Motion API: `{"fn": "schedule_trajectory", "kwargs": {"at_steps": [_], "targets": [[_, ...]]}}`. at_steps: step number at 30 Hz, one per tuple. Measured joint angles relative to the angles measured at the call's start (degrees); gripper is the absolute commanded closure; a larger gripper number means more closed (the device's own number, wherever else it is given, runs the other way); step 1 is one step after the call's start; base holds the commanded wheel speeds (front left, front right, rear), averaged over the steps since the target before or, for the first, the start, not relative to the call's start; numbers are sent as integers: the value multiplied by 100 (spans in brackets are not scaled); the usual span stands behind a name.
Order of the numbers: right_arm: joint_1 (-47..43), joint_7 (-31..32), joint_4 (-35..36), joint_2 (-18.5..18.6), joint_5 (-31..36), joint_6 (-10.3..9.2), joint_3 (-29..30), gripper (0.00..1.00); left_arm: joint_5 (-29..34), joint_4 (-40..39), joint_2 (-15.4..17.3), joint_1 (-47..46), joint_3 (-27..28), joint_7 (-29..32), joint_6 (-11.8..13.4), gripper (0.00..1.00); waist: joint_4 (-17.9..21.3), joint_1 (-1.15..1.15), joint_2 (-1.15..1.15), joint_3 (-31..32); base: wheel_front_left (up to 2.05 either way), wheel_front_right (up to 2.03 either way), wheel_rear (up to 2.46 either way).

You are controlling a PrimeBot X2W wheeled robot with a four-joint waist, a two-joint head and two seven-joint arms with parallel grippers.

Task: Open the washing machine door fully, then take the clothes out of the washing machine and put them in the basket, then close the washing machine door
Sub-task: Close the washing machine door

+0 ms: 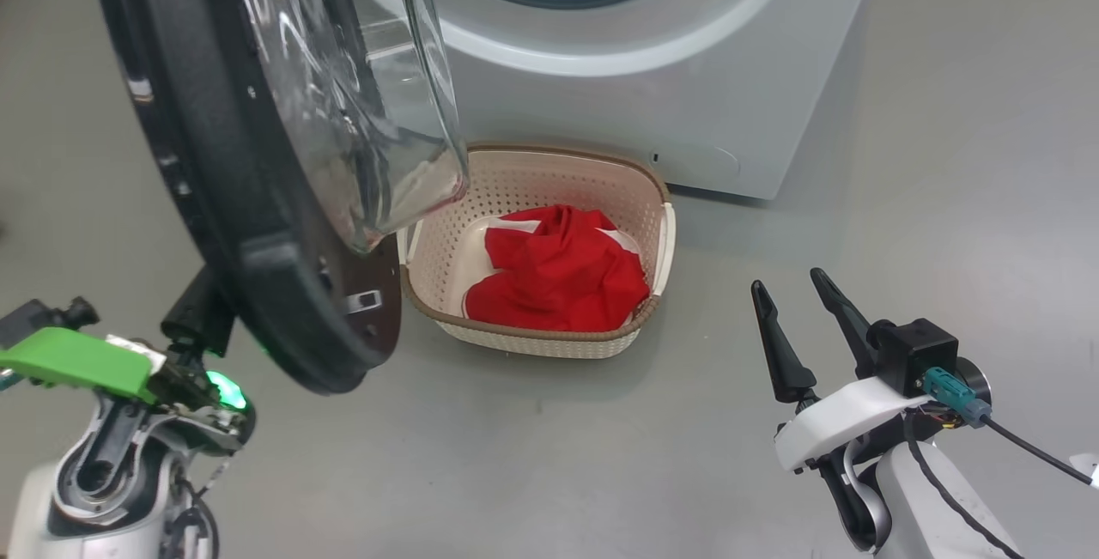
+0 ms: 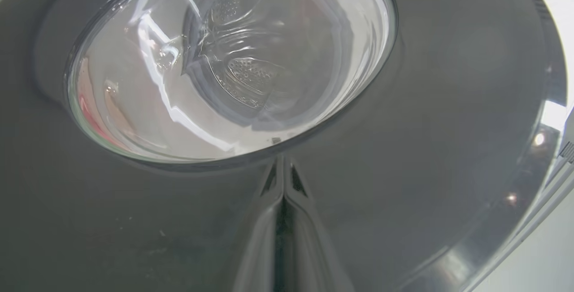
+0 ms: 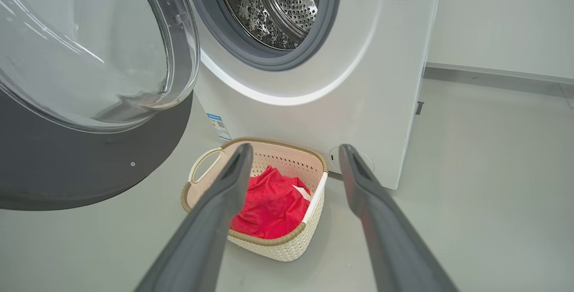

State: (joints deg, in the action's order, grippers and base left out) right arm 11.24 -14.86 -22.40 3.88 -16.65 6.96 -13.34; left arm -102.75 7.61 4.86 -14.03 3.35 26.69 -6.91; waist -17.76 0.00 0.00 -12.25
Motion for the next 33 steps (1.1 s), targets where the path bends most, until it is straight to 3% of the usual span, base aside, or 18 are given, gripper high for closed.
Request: {"fn": "schedule_trajectory", "kwargs": {"at_steps": [5,21,33], "targets": [[2,0,-52,-27,-85,0,-12,0,44,-212,-178,23,-308,73,0,100,357,0,0,-15,0,0,0],[129,0,-11,-56,-199,0,9,0,100,-486,-240,-314,-502,-355,0,100,1441,0,0,-189,0,0,0],[263,0,102,-73,-370,1,54,0,513,-309,-270,-920,-410,-1063,0,100,2247,0,0,-457,0,0,0]]}}
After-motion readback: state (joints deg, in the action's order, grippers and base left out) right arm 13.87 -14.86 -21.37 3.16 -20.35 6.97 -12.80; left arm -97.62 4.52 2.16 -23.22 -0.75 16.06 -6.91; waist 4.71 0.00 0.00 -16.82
